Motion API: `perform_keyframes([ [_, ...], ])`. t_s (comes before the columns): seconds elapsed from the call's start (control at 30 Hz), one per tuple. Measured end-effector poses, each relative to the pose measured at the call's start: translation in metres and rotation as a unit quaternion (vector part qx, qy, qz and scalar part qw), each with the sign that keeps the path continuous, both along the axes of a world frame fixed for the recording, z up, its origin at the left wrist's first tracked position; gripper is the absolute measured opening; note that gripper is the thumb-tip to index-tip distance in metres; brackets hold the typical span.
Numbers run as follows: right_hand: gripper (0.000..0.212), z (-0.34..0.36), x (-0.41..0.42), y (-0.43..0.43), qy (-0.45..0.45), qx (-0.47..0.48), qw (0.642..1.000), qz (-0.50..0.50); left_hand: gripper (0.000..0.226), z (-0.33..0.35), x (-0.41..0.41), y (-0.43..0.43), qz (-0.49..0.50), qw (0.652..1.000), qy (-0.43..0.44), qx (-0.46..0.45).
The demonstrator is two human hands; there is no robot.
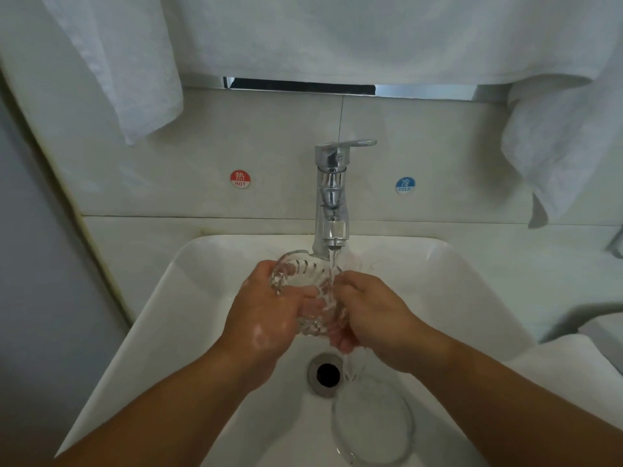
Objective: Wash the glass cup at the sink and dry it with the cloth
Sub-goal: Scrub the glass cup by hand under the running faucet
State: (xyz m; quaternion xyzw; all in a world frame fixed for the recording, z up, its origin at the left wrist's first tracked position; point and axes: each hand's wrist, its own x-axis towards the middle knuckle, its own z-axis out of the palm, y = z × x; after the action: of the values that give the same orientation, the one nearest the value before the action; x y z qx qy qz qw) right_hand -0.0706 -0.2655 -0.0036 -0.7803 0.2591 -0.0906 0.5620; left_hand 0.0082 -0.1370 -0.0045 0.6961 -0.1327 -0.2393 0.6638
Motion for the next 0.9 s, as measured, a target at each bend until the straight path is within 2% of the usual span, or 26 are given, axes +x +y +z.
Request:
perform_keyframes([
  [0.1, 0.041, -0.003, 0.001, -0.008, 0.044, -0.227, 0.973, 0.003, 0.038, 0.003, 0.003, 0.003, -0.074, 0.996, 0.036, 0.022],
  [0.13, 0.041, -0.004, 0.002, -0.007, 0.044, -0.246, 0.968, -0.006, 0.038, 0.003, 0.003, 0.004, -0.071, 0.996, 0.047, 0.017],
  [0.17, 0.040, -0.005, 0.003, -0.006, 0.036, -0.236, 0.971, -0.014, 0.038, 0.003, 0.003, 0.004, -0.056, 0.997, 0.047, 0.010],
  [0.2, 0.037, -0.006, 0.005, -0.004, 0.021, -0.186, 0.982, -0.029, 0.037, 0.001, 0.002, 0.003, -0.031, 0.999, 0.041, 0.002],
  [0.3, 0.027, -0.004, 0.003, 0.004, -0.010, 0.009, 0.999, -0.032, 0.040, -0.001, -0.003, 0.000, 0.012, 1.000, -0.006, -0.012],
  [0.33, 0.025, -0.003, 0.002, 0.003, -0.003, 0.010, 1.000, -0.015, 0.040, -0.001, -0.003, 0.000, 0.008, 1.000, -0.015, -0.008],
  [0.37, 0.025, -0.002, 0.001, 0.001, 0.008, -0.032, 0.999, -0.001, 0.039, 0.001, -0.001, 0.001, -0.010, 1.000, -0.009, -0.004],
  [0.43, 0.032, -0.001, 0.001, -0.007, 0.026, -0.180, 0.983, 0.006, 0.042, 0.007, 0.003, 0.005, -0.084, 0.996, 0.037, 0.000],
  [0.5, 0.035, 0.002, 0.000, -0.012, 0.038, -0.264, 0.964, -0.005, 0.045, 0.011, 0.003, 0.009, -0.140, 0.987, 0.071, 0.010],
  [0.57, 0.037, 0.003, 0.001, -0.012, 0.051, -0.282, 0.958, -0.008, 0.038, 0.008, 0.007, 0.008, -0.118, 0.991, 0.054, 0.039],
  [0.67, 0.034, 0.006, -0.001, -0.010, 0.059, -0.273, 0.960, -0.003, 0.009, -0.001, 0.010, 0.005, -0.047, 0.994, 0.010, 0.095],
  [0.7, 0.033, 0.008, -0.003, -0.009, 0.061, -0.279, 0.958, 0.000, 0.008, -0.004, 0.009, 0.004, -0.048, 0.992, -0.002, 0.113],
  [0.83, 0.030, 0.014, -0.010, -0.011, 0.066, -0.346, 0.936, -0.019, 0.030, -0.016, -0.006, -0.002, -0.121, 0.977, -0.039, 0.172],
  [0.9, 0.029, 0.015, -0.012, -0.011, 0.058, -0.358, 0.932, -0.031, 0.029, -0.022, -0.008, -0.008, -0.109, 0.978, -0.069, 0.165],
])
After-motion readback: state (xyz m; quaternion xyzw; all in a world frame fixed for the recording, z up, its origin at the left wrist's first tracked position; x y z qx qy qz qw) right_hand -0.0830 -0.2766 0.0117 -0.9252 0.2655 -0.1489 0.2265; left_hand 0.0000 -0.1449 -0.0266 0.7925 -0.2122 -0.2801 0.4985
